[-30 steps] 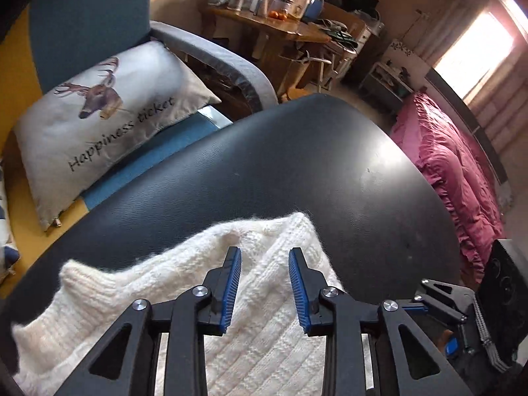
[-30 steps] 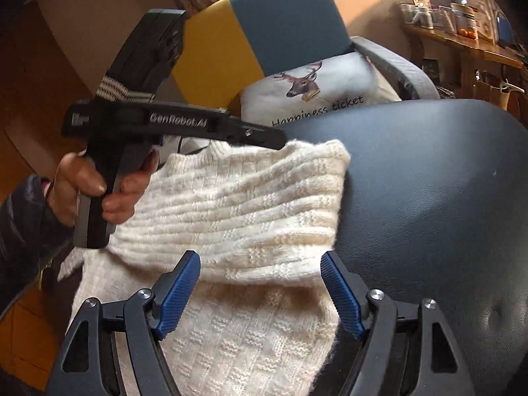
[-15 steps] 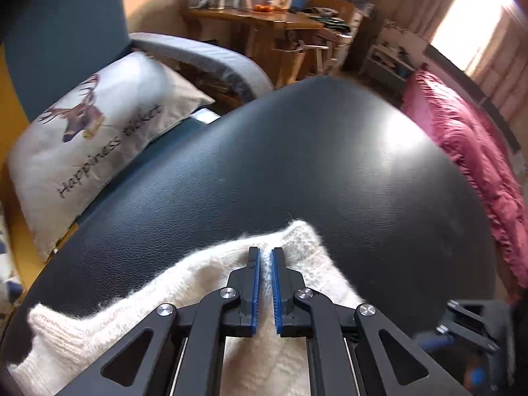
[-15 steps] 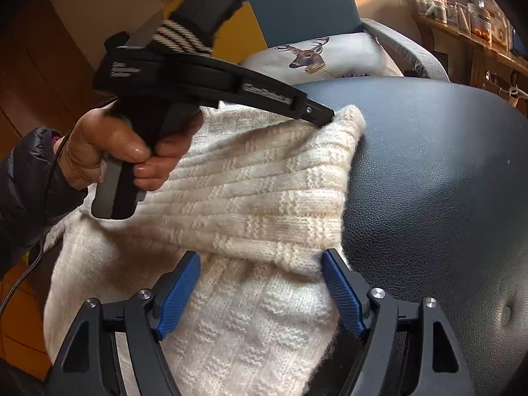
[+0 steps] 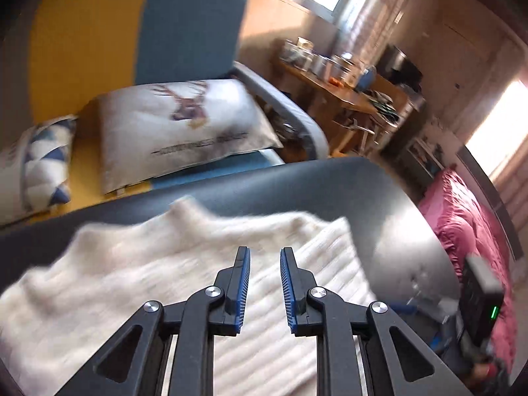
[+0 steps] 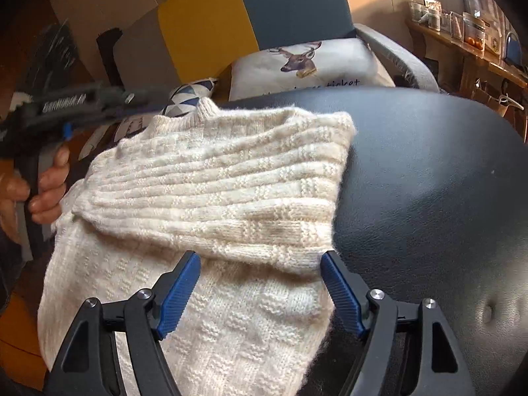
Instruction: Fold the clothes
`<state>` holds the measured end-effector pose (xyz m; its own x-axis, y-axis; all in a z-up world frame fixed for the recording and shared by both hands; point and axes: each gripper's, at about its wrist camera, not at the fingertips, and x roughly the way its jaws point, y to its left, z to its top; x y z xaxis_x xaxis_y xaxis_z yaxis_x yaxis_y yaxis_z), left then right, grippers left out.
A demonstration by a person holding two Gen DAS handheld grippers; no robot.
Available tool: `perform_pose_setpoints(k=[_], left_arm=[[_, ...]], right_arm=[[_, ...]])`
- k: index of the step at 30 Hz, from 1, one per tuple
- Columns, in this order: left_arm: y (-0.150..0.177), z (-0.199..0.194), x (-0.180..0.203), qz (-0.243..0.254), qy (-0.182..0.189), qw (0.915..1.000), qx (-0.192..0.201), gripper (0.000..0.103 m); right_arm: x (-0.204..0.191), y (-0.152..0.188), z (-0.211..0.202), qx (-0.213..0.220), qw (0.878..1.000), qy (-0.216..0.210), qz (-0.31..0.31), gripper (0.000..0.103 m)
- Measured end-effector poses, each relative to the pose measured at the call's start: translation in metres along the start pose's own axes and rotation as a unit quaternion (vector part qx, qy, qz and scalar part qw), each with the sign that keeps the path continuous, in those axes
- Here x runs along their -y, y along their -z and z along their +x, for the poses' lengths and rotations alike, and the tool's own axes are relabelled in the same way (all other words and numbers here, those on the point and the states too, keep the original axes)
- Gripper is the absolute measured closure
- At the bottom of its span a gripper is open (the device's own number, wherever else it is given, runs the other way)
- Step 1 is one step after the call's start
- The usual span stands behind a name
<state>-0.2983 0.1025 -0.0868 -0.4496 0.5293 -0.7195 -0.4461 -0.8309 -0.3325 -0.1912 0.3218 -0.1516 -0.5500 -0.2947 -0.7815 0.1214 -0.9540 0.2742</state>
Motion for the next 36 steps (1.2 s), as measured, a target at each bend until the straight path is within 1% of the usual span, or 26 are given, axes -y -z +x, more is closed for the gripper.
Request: perform_pose_setpoints(k=[2, 5, 7, 9, 10, 12, 13, 16, 18, 20, 22, 24, 25, 26, 27, 28, 29, 31, 32, 34, 36], left_arm=[[0.026, -0.024, -0.029, -0.024, -0.023, 0.9994, 0.0, 0.084], [0.063, -0.049, -0.073, -0.067, -0.055, 0.9962, -0.007, 0.083], [0.083, -0.06, -0.096, -0.089, -0.075, 0.9932, -0.008, 0.084], [0.095, -0.066, -0.114, -0.104, -0.089, 0.9906, -0.006, 0.084], [0.101, -0.068, -0.122, -0.109, -0.097, 0.9893, -0.006, 0.084], [0.106, -0.063, -0.132, -0.097, -0.119, 0.988, -0.011, 0.084], [0.108, -0.061, -0.135, -0.092, -0.122, 0.9882, -0.008, 0.084], [0.105, -0.057, -0.136, -0.095, -0.125, 0.9876, 0.009, 0.084], [0.102, -0.056, -0.136, -0.102, -0.125, 0.9867, 0.017, 0.084], [0.103, -0.058, -0.138, -0.117, -0.116, 0.9861, 0.023, 0.084], [0.106, -0.068, -0.143, -0.145, -0.094, 0.9845, 0.032, 0.084], [0.117, -0.089, -0.153, -0.189, -0.072, 0.9781, 0.049, 0.083], [0.126, -0.102, -0.16, -0.22, -0.054, 0.9723, 0.059, 0.082], [0.138, -0.117, -0.17, -0.254, -0.032, 0.9641, 0.07, 0.079], [0.153, -0.133, -0.179, -0.288, -0.016, 0.9539, 0.082, 0.076], [0.17, -0.151, -0.189, -0.32, -0.008, 0.9425, 0.096, 0.074], [0.189, -0.17, -0.201, -0.352, -0.003, 0.9294, 0.112, 0.071], [0.232, -0.209, -0.228, -0.415, -0.008, 0.8988, 0.141, 0.069], [0.252, -0.229, -0.241, -0.443, -0.014, 0.8827, 0.155, 0.069], [0.286, -0.264, -0.266, -0.485, -0.043, 0.8557, 0.174, 0.069], [0.319, -0.299, -0.291, -0.525, -0.072, 0.8255, 0.193, 0.069]], right_arm=[[-0.009, -0.007, -0.009, 0.016, 1.0, -0.009, -0.003, 0.026], [-0.032, -0.024, -0.006, 0.022, 0.999, -0.01, -0.022, 0.026], [-0.048, -0.031, 0.007, 0.014, 0.999, 0.0, -0.033, 0.026], [-0.063, -0.038, 0.024, 0.0, 0.999, 0.011, -0.043, 0.026], [-0.068, -0.04, 0.034, -0.008, 0.999, 0.024, -0.048, 0.026], [-0.071, -0.039, 0.057, -0.04, 0.997, 0.05, -0.045, 0.026], [-0.069, -0.035, 0.067, -0.054, 0.996, 0.056, -0.039, 0.026], [-0.071, -0.021, 0.074, -0.04, 0.995, 0.073, -0.051, 0.024], [-0.071, -0.019, 0.073, -0.039, 0.995, 0.076, -0.043, 0.024], [-0.071, -0.019, 0.073, -0.039, 0.995, 0.078, -0.042, 0.024], [-0.071, -0.02, 0.073, -0.04, 0.995, 0.079, -0.04, 0.024], [-0.071, -0.022, 0.072, -0.044, 0.995, 0.082, -0.04, 0.023], [-0.073, -0.024, 0.071, -0.049, 0.995, 0.084, -0.039, 0.024], [-0.073, -0.025, 0.068, -0.051, 0.994, 0.087, -0.034, 0.024], [-0.075, -0.026, 0.061, -0.044, 0.995, 0.088, -0.023, 0.024], [-0.077, -0.026, 0.055, -0.035, 0.996, 0.085, -0.012, 0.024], [-0.079, -0.023, 0.045, -0.019, 0.998, 0.06, 0.003, 0.024], [-0.087, -0.013, 0.034, -0.011, 1.0, 0.005, 0.028, 0.024], [-0.095, -0.005, 0.031, -0.013, 0.999, -0.011, 0.03, 0.024], [-0.114, 0.012, 0.026, -0.018, 0.999, -0.036, 0.024, 0.024], [-0.134, 0.031, 0.024, -0.029, 0.998, -0.053, 0.011, 0.024]])
